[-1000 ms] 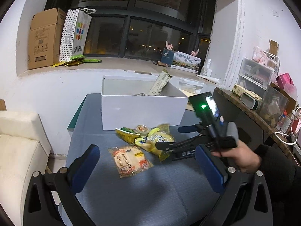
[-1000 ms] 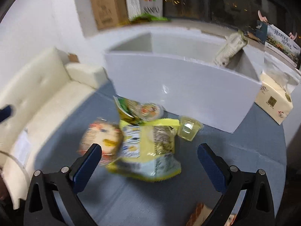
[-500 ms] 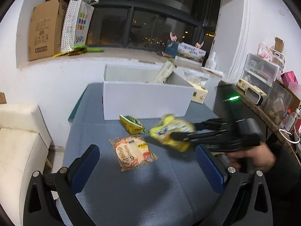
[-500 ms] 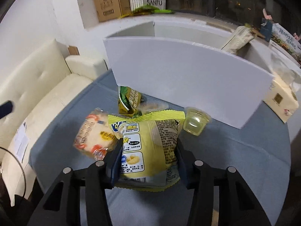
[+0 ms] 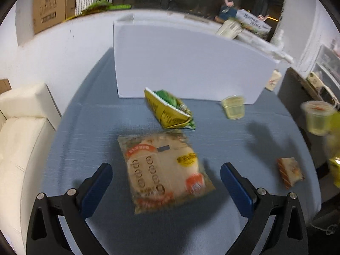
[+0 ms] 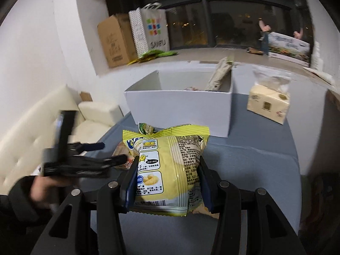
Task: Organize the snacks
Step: 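Grasp the yellow chip bag with the right tool while the left tool grasps the round bread bag, then carry both bags into the white box and open both tools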
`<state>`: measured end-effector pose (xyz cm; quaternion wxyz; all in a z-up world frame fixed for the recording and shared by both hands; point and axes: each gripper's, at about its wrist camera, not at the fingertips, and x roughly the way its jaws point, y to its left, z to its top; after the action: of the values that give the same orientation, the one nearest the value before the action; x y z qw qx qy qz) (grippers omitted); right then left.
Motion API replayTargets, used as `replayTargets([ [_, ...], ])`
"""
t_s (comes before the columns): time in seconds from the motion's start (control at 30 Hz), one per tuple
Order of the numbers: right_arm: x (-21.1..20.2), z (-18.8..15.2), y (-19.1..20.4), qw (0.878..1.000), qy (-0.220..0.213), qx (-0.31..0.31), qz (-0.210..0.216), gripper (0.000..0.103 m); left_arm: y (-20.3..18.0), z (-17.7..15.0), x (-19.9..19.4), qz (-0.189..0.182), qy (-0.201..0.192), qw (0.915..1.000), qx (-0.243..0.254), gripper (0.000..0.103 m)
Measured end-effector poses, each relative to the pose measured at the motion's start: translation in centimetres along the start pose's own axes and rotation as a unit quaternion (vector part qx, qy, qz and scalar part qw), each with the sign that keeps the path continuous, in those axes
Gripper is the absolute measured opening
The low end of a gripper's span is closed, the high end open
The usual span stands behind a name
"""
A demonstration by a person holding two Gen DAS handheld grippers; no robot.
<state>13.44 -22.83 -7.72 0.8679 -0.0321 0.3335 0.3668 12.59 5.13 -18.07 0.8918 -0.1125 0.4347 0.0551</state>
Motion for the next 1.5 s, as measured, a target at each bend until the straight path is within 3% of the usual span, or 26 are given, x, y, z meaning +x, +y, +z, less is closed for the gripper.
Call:
replayTargets([
  [0.27, -0.9, -0.9, -0.5, 1.0, -0.012, 0.016, 0.001, 0.053, -0.6, -0.3, 1.8, 0.029, 0.007, 0.9992, 0.026, 0.1],
  [0.3, -0.9, -0.9, -0.4, 1.0, -0.013, 0.016, 0.001, 0.053, -0.7, -0.4, 1.6, 0.029, 0.0, 0.9991, 0.032, 0.085],
  [0.33, -0.9, -0.8, -0.3, 1.0, -0.013, 0.015, 0.001, 0.053, -0.9, -0.3, 1.3, 0.031, -0.007, 0.9988, 0.036, 0.078],
  [0.37, -1.0, -0.8, -0.3, 1.0, -0.013, 0.015, 0.002, 0.053, -0.7, -0.5, 0.8, 0.012, -0.013, 0.9994, 0.029, 0.078],
  [0.4, -0.9, -0.9, -0.3, 1.0, -0.014, 0.014, 0.002, 0.053, -0.2, -0.8, -0.1, -0.02, -0.031, 0.9993, 0.011, 0.078],
  [0.57, -0.6, -1.0, -0.1, 1.0, -0.011, 0.011, 0.003, 0.053, -0.9, -1.7, -5.3, -0.036, -0.096, 0.9939, 0.041, 0.078],
  [0.73, -0.4, -0.5, -0.1, 1.0, -0.021, 0.013, 0.004, 0.053, -1.0, -0.3, -11.1, -0.063, -0.16, 0.9836, 0.054, 0.078],
  [0.93, 0.5, 3.9, -0.3, 0.999, -0.049, 0.008, 0.01, 0.053, -0.3, 6.7, -15.1, -0.095, -0.226, 0.9679, 0.055, 0.078],
  [1.07, 2.3, 9.6, -1.2, 0.997, -0.078, 0.026, 0.013, 0.053, 0.7, 13.9, -12.7, -0.133, -0.207, 0.9686, 0.036, 0.078],
  [1.23, 7.6, 16.3, -3.0, 0.996, -0.07, 0.058, -0.005, 0.053, 0.4, 20.4, -7.3, -0.107, -0.17, 0.9784, 0.049, 0.078],
  [1.5, 14.4, 20.8, -5.5, 0.995, -0.024, 0.085, -0.04, 0.054, 1.2, 22.7, -1.9, -0.103, -0.123, 0.9857, 0.053, 0.079],
])
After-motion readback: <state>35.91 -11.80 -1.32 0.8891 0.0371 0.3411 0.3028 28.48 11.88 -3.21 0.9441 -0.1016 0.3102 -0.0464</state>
